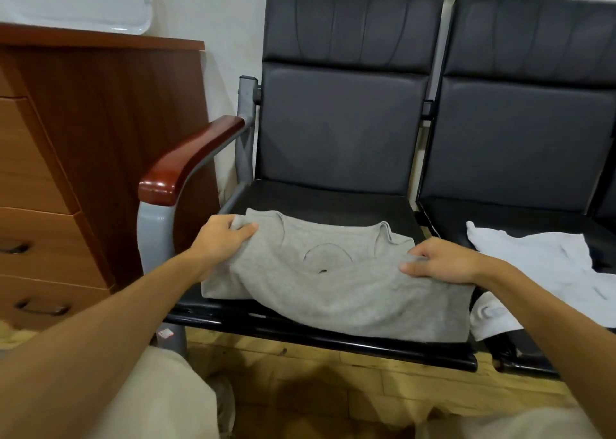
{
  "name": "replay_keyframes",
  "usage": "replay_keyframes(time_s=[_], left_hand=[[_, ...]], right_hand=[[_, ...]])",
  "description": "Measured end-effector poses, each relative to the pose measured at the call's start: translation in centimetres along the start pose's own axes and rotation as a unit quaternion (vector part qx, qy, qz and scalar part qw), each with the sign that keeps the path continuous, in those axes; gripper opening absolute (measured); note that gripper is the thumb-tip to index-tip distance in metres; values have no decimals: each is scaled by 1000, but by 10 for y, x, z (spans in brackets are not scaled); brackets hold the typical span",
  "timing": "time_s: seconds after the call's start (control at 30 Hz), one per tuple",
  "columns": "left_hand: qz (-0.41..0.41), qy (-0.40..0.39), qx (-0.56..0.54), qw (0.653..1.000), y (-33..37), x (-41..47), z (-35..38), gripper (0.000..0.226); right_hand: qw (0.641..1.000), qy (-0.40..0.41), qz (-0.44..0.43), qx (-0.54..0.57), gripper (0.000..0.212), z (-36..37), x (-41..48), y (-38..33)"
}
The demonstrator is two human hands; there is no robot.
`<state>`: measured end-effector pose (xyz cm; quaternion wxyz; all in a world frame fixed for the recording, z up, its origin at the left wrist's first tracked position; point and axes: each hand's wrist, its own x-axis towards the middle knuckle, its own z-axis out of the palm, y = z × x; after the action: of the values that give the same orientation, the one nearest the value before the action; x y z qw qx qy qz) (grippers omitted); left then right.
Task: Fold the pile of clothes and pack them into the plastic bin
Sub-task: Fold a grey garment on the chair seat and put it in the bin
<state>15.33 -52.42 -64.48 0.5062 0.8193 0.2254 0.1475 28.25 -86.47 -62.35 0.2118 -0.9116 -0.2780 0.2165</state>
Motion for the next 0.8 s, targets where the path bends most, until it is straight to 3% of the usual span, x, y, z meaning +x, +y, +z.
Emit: replay_keyframes(time_s=[0.13,0.23,0.53,0.67,0.8], left_hand=[[6,64,25,998,2,34,4,22],[25,103,42,993,7,64,9,25],[24,98,98,990,-9,153,42,24],[4,60,153,986,-33,173,57,24],[-3,73,235,969,-59,185,63,20]], right_hand=[[994,66,4,-86,29,-12,25,-7],[991,101,2,-87,33,-22,55,-10],[991,72,51,-104,29,-22,158,11],[979,47,76,-183,28,-18,180,26],[957,43,102,-268,27,-20,182,42]])
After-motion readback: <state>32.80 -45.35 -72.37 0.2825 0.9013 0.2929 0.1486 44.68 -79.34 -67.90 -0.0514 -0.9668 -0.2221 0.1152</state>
